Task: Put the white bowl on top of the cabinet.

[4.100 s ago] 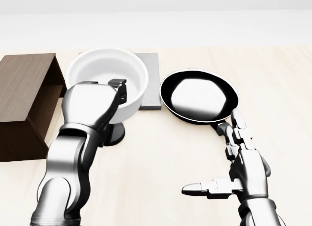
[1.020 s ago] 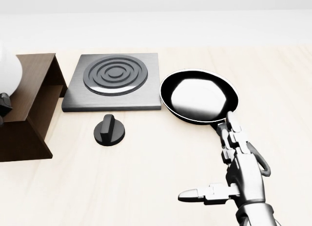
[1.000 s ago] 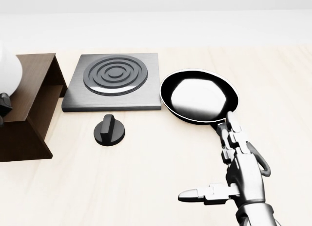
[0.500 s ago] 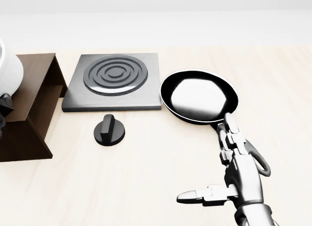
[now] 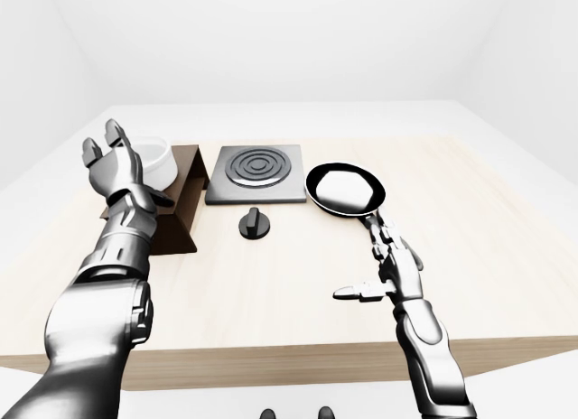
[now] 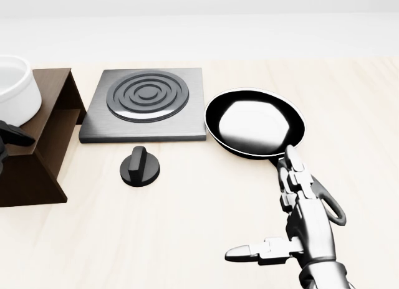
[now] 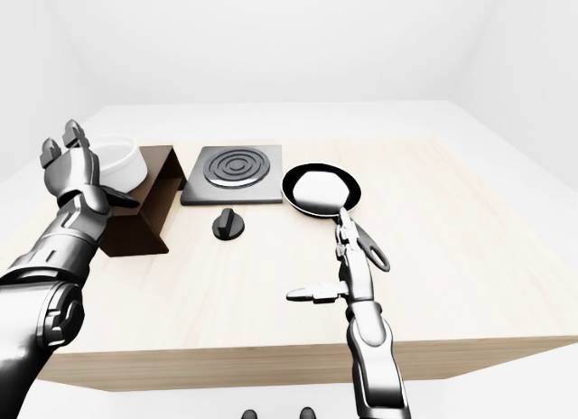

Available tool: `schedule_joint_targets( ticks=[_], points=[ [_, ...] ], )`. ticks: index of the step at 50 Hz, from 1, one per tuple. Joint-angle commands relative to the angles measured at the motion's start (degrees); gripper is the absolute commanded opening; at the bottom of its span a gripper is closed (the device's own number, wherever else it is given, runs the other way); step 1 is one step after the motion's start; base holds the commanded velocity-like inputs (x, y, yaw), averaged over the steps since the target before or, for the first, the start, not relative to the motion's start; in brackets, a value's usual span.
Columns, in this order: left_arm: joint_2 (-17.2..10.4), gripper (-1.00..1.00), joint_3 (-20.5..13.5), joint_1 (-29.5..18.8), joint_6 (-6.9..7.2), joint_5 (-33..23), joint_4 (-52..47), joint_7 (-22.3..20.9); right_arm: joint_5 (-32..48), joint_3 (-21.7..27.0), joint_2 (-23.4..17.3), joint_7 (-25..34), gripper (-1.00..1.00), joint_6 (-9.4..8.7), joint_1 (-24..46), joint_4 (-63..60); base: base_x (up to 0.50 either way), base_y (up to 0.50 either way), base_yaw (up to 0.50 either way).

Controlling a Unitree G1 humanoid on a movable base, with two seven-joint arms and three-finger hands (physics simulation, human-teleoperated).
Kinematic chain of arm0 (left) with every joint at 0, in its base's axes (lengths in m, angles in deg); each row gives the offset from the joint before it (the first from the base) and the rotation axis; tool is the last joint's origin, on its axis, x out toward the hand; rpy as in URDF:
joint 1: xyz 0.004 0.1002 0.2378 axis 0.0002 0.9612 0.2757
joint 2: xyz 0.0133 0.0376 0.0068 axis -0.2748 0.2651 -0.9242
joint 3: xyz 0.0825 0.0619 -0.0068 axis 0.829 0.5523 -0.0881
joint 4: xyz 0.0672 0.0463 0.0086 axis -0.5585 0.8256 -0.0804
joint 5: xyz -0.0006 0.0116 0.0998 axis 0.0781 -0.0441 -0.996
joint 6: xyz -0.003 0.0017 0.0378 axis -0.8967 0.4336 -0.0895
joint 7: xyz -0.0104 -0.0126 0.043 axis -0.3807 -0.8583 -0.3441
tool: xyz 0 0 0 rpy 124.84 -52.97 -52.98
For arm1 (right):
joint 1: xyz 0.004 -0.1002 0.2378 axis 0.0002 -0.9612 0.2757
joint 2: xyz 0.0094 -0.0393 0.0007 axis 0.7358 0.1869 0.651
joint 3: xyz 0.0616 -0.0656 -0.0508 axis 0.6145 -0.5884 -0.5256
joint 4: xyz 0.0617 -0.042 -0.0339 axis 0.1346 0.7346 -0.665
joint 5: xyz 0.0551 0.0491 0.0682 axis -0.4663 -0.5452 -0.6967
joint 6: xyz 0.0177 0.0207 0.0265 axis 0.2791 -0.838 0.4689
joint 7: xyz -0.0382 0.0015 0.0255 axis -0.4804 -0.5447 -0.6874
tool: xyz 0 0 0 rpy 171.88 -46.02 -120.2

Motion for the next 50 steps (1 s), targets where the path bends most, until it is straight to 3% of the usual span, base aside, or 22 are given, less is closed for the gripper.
schedule_joint_targets(
  ticks=[1,7,10,17,20,23,31,41,46,50],
  points=[
    [0.1,1.0,-0.1,-0.1,0.0,0.2,-0.3,-0.4,0.1,-0.1,0.0,0.1,1.0,0.0,0.0,0.1,0.0,0.0,0.0],
    [-0.9,1.0,-0.2,0.4,0.0,0.9,-3.9,-1.8,0.1,0.0,0.0,0.0,1.0,0.0,0.3,0.6,0.0,0.0,0.0],
    [-1.5,1.0,-0.3,2.2,0.0,0.7,-10.2,-3.5,0.2,-0.1,0.0,0.0,1.0,0.0,0.2,0.8,0.0,0.0,0.0],
    [-1.0,1.0,-2.8,15.3,0.0,-6.1,-45.5,-18.3,0.3,-0.1,0.0,-0.1,1.0,0.0,0.2,0.8,0.0,0.0,0.0],
    [-0.2,1.0,-3.9,18.7,0.0,-10.8,-54.9,-23.3,0.2,-0.1,0.0,-0.1,1.0,0.0,0.3,0.9,0.0,0.0,0.0],
    [1.0,1.0,-5.0,21.3,0.0,-15.3,-64.0,-28.8,0.3,-0.1,0.0,-0.1,1.0,0.0,0.3,0.9,0.0,0.0,0.0],
    [4.4,1.0,-6.4,24.8,0.0,-21.0,-77.2,-36.2,0.2,-0.1,0.0,-0.1,1.0,0.0,0.4,0.9,0.0,0.0,0.0],
    [10.3,1.0,-6.7,30.3,0.0,-22.5,-94.9,-40.6,0.5,-0.1,0.0,-0.6,1.0,0.0,1.9,3.3,0.0,0.0,0.0],
    [14.3,1.0,-5.2,33.1,0.0,-21.2,-101.9,-42.5,0.7,-0.3,0.1,-0.9,1.0,0.0,2.2,3.6,0.0,0.0,0.0],
    [18.0,1.0,-3.1,37.1,0.0,-21.2,-107.6,-41.6,0.7,-0.4,0.0,-1.0,1.0,0.0,2.5,4.0,0.0,0.0,0.0]
  ],
)
